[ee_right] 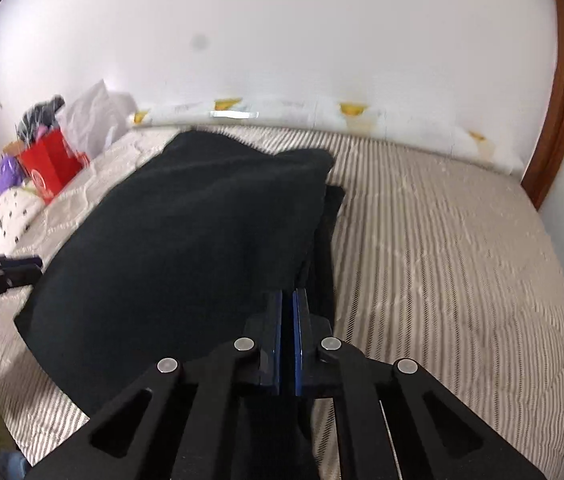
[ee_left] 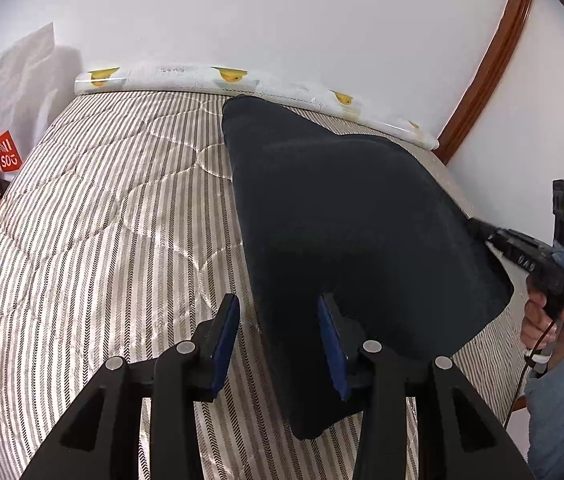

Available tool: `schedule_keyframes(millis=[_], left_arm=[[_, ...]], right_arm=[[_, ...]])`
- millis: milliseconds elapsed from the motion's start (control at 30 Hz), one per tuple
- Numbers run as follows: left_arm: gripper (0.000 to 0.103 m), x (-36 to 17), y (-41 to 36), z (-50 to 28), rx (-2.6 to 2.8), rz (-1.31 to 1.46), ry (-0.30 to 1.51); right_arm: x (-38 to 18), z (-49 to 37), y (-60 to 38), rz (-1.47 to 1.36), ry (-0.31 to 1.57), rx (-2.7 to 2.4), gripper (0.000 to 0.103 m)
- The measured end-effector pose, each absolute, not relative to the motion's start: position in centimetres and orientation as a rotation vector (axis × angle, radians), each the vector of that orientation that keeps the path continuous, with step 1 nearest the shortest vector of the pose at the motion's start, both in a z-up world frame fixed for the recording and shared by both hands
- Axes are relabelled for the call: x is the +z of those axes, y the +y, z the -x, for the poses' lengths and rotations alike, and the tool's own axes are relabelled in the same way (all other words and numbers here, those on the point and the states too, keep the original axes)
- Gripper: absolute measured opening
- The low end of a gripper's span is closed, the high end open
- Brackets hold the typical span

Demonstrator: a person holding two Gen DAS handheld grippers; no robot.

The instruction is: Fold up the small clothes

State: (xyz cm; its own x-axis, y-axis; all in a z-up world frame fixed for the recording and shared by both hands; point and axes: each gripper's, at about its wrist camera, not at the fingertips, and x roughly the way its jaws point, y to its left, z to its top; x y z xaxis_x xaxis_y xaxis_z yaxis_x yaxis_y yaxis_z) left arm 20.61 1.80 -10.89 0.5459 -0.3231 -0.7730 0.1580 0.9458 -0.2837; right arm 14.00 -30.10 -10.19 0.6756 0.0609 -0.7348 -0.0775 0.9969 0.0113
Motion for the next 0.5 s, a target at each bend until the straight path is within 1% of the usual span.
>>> schedule_keyframes(millis=[33, 100, 167, 233, 300, 333, 400, 433, 500], left_arm=[[0.039, -10.9, 1.8, -20.5, -0.289, 0.190, 0.953], [0.039, -10.9, 1.8, -20.4, -0.294, 0.189, 0.954], [0.039, -10.9, 1.8, -20.5, -0.292, 0.186, 0.957], [0.039, -10.9, 1.8, -20.4, -0.299, 0.188, 0.955], [0.039, -10.9, 1.7, -20.3, -0.299, 0.187, 0.953], [0.039, -10.9, 1.7, -20.3, -0.300, 0.190, 0.952], [0.039, -10.9, 1.7, -20.3, -0.305, 0.197, 0.953], [0.039, -10.9, 1.7, -20.2, -0.307, 0.198, 0.954], [0.040, -10.9, 1.7, -20.1, -0.309, 0.196, 0.954]], right_arm=[[-10.1, -14.0, -30.7, -0.018, 0.827, 0.083, 0.004], [-9.9, -13.9, -31.4, -0.011, 0.818, 0.013, 0.000], [-9.7, -13.6, -32.1, 0.004, 0.816, -0.057, 0.000], [-9.2, -13.1, -32.5, -0.065, 0.820, 0.000, 0.000], [-9.0, -12.6, -31.9, -0.052, 0.818, 0.031, 0.001], [-9.2, -12.4, -31.3, -0.033, 0.826, 0.052, 0.003], [-9.7, -12.5, -30.6, -0.026, 0.846, 0.070, 0.017], [-10.1, -12.6, -30.6, -0.030, 0.857, 0.067, 0.019], [-11.0, -12.8, -30.6, -0.043, 0.885, 0.063, 0.020]])
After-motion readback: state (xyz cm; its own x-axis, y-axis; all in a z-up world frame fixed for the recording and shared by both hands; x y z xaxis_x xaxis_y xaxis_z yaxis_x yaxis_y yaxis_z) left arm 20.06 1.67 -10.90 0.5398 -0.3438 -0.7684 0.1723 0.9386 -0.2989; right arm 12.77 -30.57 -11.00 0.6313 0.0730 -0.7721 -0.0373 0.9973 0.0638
